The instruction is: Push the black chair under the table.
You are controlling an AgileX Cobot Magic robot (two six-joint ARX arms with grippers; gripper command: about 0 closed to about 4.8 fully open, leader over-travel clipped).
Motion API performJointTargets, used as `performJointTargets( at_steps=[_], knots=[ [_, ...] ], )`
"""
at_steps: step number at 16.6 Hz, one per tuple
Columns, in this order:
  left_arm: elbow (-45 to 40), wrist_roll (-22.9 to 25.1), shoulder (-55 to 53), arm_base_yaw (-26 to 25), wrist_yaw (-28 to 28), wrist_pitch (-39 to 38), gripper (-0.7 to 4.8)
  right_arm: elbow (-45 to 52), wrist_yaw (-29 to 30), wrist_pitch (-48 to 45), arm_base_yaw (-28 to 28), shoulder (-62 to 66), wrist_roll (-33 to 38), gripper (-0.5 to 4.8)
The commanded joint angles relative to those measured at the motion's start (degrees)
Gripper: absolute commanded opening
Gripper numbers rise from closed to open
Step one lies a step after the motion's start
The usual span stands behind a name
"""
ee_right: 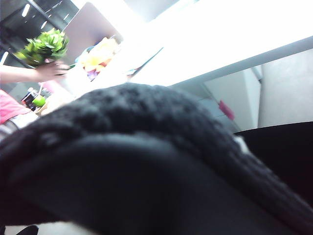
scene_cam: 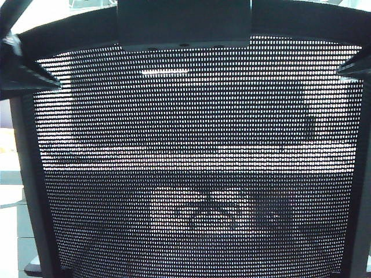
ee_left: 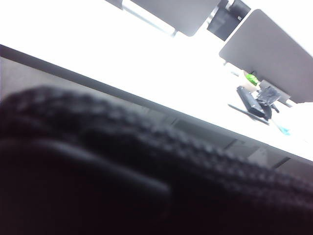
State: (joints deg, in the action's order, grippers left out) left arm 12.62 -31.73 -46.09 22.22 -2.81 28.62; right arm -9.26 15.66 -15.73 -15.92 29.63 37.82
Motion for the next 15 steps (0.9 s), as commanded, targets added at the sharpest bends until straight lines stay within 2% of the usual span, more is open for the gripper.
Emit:
performJointTargets(
  at_steps=[1,4,7,9,15],
  knots=[
    [2.9,1.5,-3.0,-0.7,5.0,2.5,-0.06,-1.9,-6.3,-4.9,0.8,4.2,-0.4,-0.05],
    [3.2,1.5,-6.3,-0.7,5.2,7.4,-0.06,-6.5,-5.4,-8.3,0.8,13.4,-2.6,-0.05],
    [4.0,1.8,-9.6,-0.8,5.2,8.8,-0.06,-8.5,-5.0,-15.5,0.8,21.3,-2.5,-0.05],
    [5.0,1.7,-12.8,-1.4,5.0,11.6,-0.06,-10.3,-5.0,-16.4,0.8,24.9,-2.6,-0.05],
    [12.7,1.8,-23.5,-1.6,4.9,15.3,-0.06,-13.2,-5.1,-22.2,0.8,32.4,-3.6,-0.05]
  ],
)
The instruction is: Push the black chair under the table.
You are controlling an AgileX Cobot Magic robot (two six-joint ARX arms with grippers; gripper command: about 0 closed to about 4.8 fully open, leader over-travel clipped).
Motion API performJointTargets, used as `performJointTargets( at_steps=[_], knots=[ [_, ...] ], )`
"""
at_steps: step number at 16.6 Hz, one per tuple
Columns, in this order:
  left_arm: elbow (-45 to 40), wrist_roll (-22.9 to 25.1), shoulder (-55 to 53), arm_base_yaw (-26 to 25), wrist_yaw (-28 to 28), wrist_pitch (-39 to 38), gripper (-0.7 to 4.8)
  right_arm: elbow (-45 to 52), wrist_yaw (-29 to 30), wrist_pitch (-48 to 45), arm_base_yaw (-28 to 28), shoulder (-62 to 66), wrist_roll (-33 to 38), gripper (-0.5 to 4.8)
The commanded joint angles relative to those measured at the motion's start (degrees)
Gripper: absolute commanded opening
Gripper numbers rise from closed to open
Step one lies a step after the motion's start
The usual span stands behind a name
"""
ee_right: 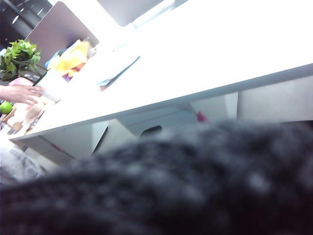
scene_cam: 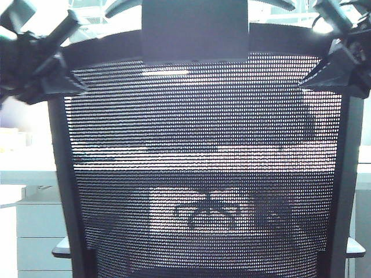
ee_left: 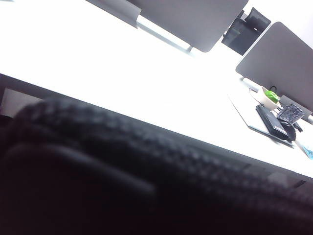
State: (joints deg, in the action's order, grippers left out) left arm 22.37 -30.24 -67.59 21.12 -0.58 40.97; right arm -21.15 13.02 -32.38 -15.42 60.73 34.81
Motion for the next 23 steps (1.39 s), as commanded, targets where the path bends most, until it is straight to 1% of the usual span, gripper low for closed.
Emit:
performJointTargets(
  at_steps=[1,4,7,9,13,15,19,20,22,23],
  knots=[
    [4.2,0.8,-2.7,-0.5,2.4,2.9,-0.06,-1.3,-2.9,-7.0,0.3,2.0,-0.6,-0.05],
    [7.3,4.2,-5.9,-0.5,2.1,2.9,-0.06,-2.2,-3.0,-7.6,1.3,4.4,-1.9,-0.05],
    [9.5,4.3,-10.1,-0.5,2.0,3.4,-0.06,-4.9,-3.0,-8.6,1.7,8.6,-3.0,-0.05],
    [10.6,4.3,-13.6,-0.5,2.1,6.0,-0.06,-8.3,-2.6,-8.7,1.7,12.5,-3.7,-0.05],
    [13.1,5.0,-17.2,-0.9,1.9,6.6,-0.06,-12.8,-1.3,-11.6,2.3,19.4,-3.8,-0.05],
    [15.9,7.1,-20.0,-0.9,1.7,6.7,-0.06,-15.2,-1.3,-12.6,2.4,23.0,-3.8,-0.05],
    [21.9,7.8,-25.9,-0.9,1.2,6.8,-0.06,-19.9,-0.9,-13.4,2.4,28.6,-3.9,-0.05],
    [23.3,7.8,-26.9,-0.9,1.2,6.8,-0.06,-20.7,-1.0,-13.3,2.5,29.4,-5.1,-0.05],
    [25.5,9.2,-28.8,-0.9,1.2,6.9,-0.06,-21.3,-1.3,-13.7,3.5,30.0,-5.9,-0.05],
    [26.7,9.2,-29.8,-0.9,1.0,6.8,-0.06,-21.3,-1.3,-13.8,4.5,30.1,-5.9,-0.05]
  ],
)
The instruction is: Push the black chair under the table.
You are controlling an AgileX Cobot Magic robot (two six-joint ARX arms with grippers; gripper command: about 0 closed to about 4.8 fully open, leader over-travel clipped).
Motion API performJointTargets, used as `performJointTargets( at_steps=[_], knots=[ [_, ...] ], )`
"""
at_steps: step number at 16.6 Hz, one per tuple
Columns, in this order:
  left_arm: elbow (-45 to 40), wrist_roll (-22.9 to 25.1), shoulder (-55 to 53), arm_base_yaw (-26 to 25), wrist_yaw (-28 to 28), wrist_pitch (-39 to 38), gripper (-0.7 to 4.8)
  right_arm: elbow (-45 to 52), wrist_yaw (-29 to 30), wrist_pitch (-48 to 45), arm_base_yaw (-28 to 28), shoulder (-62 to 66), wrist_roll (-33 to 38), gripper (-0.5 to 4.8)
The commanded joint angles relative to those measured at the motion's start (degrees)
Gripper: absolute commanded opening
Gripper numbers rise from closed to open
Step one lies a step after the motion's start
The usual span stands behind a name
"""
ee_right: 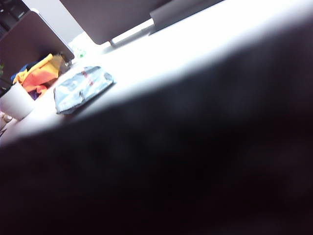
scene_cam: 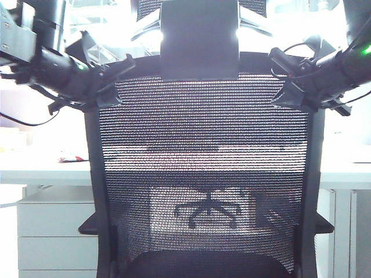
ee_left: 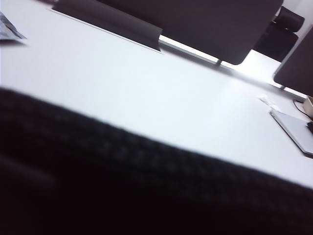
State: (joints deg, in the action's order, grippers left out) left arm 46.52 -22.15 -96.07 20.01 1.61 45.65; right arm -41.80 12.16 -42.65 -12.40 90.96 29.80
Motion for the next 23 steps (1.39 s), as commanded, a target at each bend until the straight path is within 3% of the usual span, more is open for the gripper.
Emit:
performJointTargets(
  at_steps=[1,7,11,17,23],
  knots=[
    [4.2,1.1,-2.7,0.2,-1.9,2.0,-0.06,-0.6,-0.4,-3.7,2.3,0.0,-0.9,-0.05],
    [7.5,0.9,-7.9,-0.2,-1.8,3.7,-0.06,-7.2,3.3,-3.8,4.3,4.8,-0.9,-0.05],
    [8.3,2.5,-9.1,-0.4,-1.6,4.5,-0.06,-12.4,3.2,-3.4,4.1,8.1,-0.9,-0.05],
    [18.7,3.8,-13.8,-2.7,-4.2,0.5,-0.06,-19.6,3.4,-2.1,4.4,14.7,-1.4,-0.05],
    [20.7,4.5,-16.0,-4.0,-4.2,0.2,-0.06,-25.1,3.4,-0.5,4.9,18.1,-2.0,-0.05]
  ],
)
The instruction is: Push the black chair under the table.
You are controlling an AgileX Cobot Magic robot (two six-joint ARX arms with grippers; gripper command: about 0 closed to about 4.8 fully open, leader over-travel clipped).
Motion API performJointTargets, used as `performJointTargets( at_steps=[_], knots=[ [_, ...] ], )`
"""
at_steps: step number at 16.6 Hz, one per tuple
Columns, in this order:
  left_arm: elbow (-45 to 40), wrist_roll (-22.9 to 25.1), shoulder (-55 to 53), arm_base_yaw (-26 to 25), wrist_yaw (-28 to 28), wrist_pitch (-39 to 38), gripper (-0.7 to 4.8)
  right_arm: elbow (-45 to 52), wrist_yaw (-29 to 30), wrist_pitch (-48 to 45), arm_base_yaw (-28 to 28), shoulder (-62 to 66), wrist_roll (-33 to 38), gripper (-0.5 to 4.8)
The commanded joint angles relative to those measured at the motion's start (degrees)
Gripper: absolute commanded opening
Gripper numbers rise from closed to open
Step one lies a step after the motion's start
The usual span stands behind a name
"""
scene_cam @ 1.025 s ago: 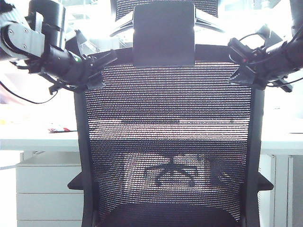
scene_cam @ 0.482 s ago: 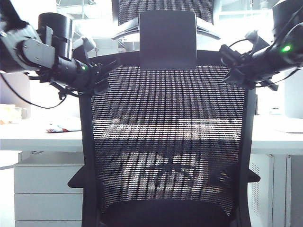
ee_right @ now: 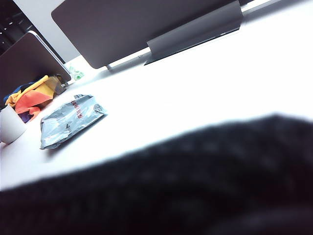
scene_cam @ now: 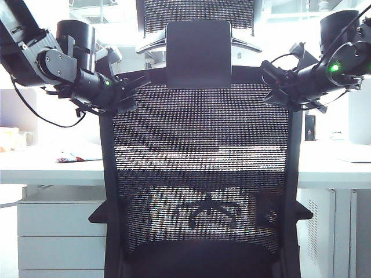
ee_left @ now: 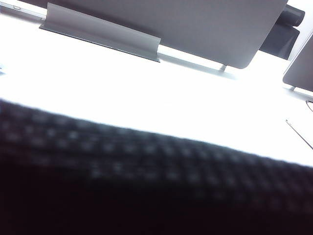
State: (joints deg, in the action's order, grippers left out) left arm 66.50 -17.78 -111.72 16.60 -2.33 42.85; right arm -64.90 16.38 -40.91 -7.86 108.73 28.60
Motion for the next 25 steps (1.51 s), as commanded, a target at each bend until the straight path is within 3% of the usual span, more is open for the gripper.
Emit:
performJointTargets(
  at_steps=[1,4,7,10,16,18,22,25],
  knots=[
    [0.7,0.2,-0.6,-0.7,-0.2,3.1,-0.06,-2.7,-1.0,-1.9,0.5,0.6,-0.8,-0.05],
    [0.8,-1.1,-0.7,-1.7,-2.1,2.9,-0.06,-3.2,0.9,-1.3,1.1,0.6,-0.2,-0.05],
    [0.7,-2.1,0.7,-2.1,-13.1,0.7,-0.06,-3.0,6.6,-1.3,0.9,-0.1,0.9,-0.05],
    [-1.9,-2.4,4.7,-2.2,-19.7,0.0,-0.06,2.9,6.5,-1.4,0.9,-6.3,1.3,-0.05],
    [-19.7,-4.9,25.4,-2.0,-19.4,0.1,-0.06,19.6,6.3,-1.2,0.9,-27.7,2.9,-0.05],
    [-26.1,-5.2,36.2,-2.0,-19.4,-0.9,-0.06,24.2,6.4,3.1,1.0,-37.6,3.0,-0.05],
    [-33.4,-4.7,56.5,-2.1,-19.4,-10.9,-0.06,30.9,5.6,14.7,1.0,-57.4,2.4,-0.05],
    [-36.2,-2.8,72.2,-2.0,-16.5,-23.4,-0.06,33.1,1.7,26.6,1.0,-71.8,-2.1,-0.05]
  ],
)
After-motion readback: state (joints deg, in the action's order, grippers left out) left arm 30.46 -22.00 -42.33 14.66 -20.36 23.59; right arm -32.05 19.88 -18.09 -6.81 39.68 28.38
